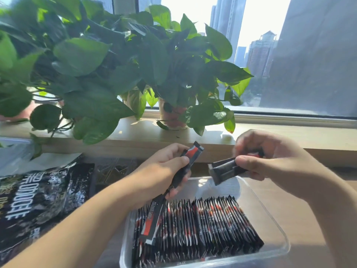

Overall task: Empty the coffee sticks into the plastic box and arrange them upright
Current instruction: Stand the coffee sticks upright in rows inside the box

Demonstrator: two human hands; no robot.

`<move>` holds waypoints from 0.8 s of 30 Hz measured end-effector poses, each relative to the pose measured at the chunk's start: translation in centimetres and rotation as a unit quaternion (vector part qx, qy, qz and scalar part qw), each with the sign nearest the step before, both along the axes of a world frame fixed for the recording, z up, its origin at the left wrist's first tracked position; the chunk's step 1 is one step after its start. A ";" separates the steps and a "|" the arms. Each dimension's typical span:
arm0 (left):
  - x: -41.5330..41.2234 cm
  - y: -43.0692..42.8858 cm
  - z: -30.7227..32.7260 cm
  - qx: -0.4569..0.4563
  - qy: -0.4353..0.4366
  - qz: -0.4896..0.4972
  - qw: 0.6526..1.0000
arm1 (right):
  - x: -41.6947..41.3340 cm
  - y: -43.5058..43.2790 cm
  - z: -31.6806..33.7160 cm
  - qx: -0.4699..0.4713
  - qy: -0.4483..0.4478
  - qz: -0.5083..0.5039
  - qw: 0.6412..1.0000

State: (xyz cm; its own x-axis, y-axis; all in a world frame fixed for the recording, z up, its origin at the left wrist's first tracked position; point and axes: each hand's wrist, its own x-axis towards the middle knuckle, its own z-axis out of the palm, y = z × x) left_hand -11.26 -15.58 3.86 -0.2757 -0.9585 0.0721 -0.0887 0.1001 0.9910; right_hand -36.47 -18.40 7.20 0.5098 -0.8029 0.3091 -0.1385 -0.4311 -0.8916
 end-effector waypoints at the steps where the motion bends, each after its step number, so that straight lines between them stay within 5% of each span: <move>1: -0.1 0.1 0.0 0.009 0.006 -0.007 1.000 | 0.8 -0.1 0.2 -0.002 0.023 0.023 0.999; 7: -0.3 0.7 0.1 0.016 0.034 -0.023 0.999 | 4.8 -0.7 -1.0 -0.062 0.143 -0.006 0.988; 16: -0.6 1.0 0.0 -0.058 -0.041 -0.119 0.990 | 5.2 -0.6 -2.8 -0.044 -0.062 -0.008 0.997; 24: -0.5 0.5 -0.6 -0.059 -0.077 -0.125 0.987 | 4.5 -0.6 -3.7 -0.078 -0.090 0.001 0.993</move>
State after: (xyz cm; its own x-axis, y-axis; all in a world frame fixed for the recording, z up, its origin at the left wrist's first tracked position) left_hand -11.73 -15.13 3.25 -0.5183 -0.8469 0.1191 -0.1948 0.2525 0.9478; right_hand -31.93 -18.97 3.49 0.4357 -0.7377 0.5157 0.0182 -0.5656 -0.8245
